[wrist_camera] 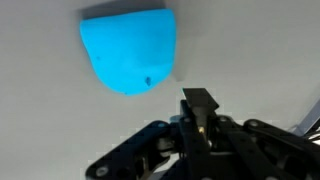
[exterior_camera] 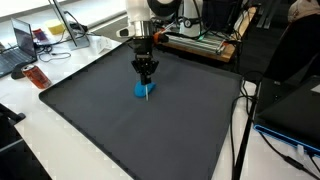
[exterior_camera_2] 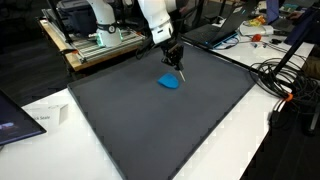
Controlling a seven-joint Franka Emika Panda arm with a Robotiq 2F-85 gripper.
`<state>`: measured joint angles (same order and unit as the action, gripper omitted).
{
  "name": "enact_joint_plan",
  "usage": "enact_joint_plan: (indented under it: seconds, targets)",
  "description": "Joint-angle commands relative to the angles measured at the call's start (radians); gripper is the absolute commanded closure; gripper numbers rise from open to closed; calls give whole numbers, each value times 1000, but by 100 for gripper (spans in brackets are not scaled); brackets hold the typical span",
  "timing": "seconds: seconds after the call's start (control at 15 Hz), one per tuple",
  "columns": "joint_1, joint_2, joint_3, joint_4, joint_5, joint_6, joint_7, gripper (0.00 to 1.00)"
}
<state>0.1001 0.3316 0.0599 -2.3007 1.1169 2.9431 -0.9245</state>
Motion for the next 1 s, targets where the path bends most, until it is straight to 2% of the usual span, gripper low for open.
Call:
enact_joint_plan:
  seconds: [0.0, 0.33, 0.6, 0.67, 0.73, 0.93]
  targets:
    - [39, -29, -20, -35, -59, 39, 47, 97]
    - [121, -62, -86, -86, -219, 70, 159, 97]
    - [224, -81, -192, -117, -379, 67, 315, 97]
    - [148, -89, -124, -133, -505, 88, 421, 97]
    - [272, -90, -245, -128, -493, 64, 423, 97]
    - [363, -96, -348, -131, -638, 55, 570, 97]
